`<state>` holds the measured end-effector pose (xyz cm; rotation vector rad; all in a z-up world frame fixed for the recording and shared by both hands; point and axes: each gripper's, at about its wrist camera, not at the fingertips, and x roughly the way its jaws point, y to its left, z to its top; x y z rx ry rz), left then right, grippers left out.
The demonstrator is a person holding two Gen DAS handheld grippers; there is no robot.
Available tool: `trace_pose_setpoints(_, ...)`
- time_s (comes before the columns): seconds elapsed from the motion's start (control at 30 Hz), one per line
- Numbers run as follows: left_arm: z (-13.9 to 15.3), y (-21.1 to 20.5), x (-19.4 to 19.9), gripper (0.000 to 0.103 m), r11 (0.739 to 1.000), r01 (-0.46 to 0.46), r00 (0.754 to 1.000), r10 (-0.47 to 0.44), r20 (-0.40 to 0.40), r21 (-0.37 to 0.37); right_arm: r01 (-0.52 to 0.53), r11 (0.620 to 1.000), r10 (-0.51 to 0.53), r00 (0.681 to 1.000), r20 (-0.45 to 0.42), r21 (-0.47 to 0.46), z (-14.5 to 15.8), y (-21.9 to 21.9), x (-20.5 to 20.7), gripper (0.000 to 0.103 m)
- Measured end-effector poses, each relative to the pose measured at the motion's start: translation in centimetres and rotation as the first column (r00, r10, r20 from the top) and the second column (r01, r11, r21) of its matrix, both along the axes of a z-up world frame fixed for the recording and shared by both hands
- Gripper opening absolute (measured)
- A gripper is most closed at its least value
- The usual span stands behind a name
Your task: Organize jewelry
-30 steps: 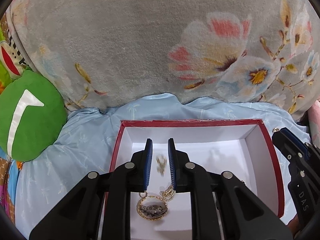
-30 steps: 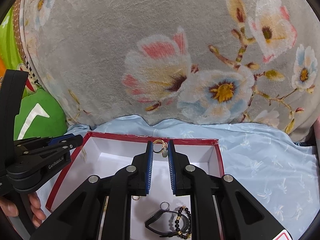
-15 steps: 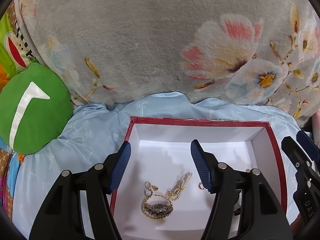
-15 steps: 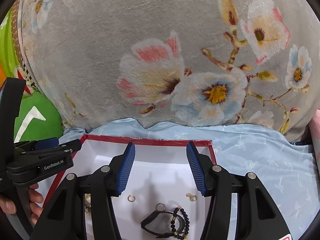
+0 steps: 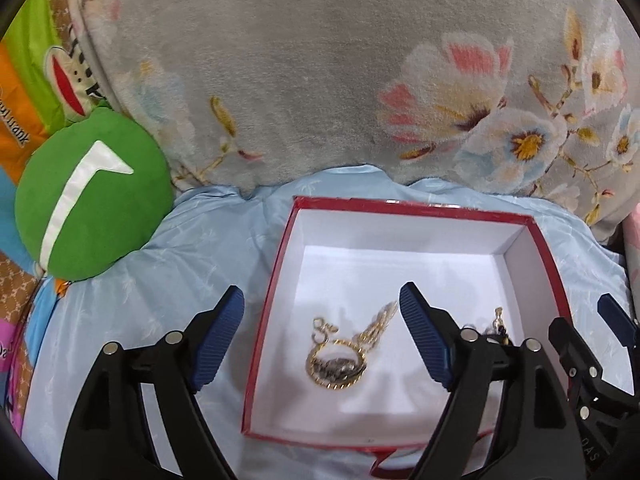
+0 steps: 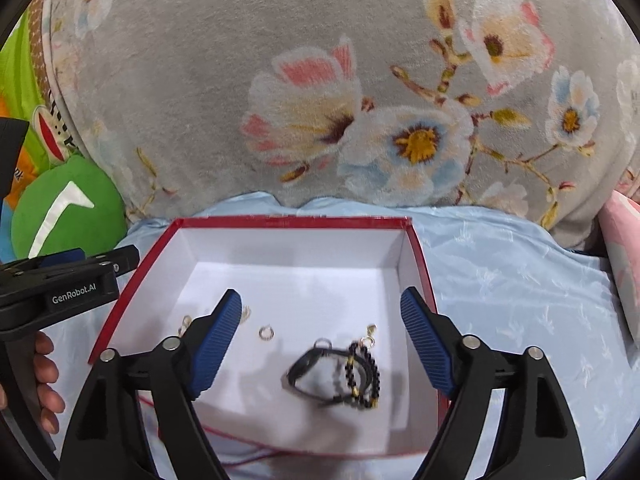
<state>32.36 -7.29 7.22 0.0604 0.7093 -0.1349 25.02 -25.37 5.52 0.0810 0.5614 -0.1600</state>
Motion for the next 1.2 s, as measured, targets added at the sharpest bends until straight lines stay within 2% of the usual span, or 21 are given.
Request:
trace_pose_setpoints(0.2, -0.6, 0.5, -3.4, 0.084, 0.999, -0.004, 1.0, 0.003, 0.007, 0.034, 0.029, 0.999, -0.029, 1.0, -0.008, 0.025, -0.4, 0.3, -2.8, 0.086)
trace_pose_setpoints(0.5, -2.4, 0.4, -6.0, 0.084, 0.999, 0.001, 0.999, 0.001, -0.039, 0.047, 0.035, 0.999, -0.033, 0.998, -0.045, 0.04, -1.6, 1.0, -5.1, 0.086)
trace_pose_setpoints(0.77, -3.4, 0.4, -6.6, 0.084, 0.998, -0.011, 0.998, 0.015, -0.064, 0.058, 0.02, 0.998, -0.016, 0.997, -0.079, 0.051, -2.8, 1.8, -5.4, 0.086)
trace_pose_setpoints(1.2, -3.9, 0.4, -7.0, 0.085, 0.997, -0.012, 0.998, 0.017, -0.067, 0.073, 0.005, 0.999, 0.0, 0.996, -0.088, 0.049, -2.9, 2.5, -5.2, 0.086)
